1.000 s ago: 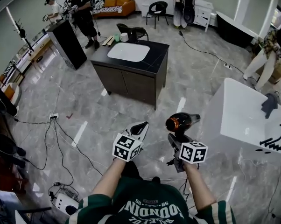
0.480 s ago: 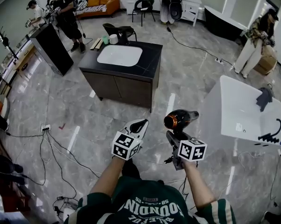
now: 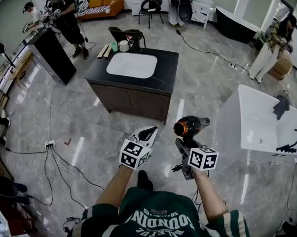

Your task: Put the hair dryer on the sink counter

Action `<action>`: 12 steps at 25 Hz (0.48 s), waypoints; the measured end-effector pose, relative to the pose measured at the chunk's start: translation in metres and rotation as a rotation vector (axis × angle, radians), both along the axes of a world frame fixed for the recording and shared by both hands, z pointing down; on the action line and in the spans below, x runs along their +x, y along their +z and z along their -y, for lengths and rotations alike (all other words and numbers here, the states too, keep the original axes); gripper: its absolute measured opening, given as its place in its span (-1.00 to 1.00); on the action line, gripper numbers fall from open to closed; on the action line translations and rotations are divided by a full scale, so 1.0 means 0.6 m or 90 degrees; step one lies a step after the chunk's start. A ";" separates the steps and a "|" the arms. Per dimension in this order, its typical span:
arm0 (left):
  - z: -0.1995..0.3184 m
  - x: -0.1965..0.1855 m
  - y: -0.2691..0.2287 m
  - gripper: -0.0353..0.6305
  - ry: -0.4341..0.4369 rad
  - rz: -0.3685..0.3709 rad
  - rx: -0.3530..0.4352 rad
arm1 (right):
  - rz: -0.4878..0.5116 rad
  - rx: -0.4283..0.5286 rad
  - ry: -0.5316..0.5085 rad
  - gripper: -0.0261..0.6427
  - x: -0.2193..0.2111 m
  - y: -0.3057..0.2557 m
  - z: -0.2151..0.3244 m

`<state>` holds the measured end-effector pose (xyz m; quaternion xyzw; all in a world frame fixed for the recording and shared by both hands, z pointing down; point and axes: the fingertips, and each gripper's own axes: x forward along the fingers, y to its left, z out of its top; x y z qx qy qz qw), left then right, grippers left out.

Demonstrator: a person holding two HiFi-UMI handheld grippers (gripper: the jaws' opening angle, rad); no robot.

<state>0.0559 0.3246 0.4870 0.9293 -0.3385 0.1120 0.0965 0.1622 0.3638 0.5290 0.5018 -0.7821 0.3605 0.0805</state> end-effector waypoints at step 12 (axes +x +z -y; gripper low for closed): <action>0.118 -0.139 0.010 -0.86 -0.009 -0.010 -0.011 | -0.012 -0.012 -0.003 -0.38 -0.135 0.006 0.122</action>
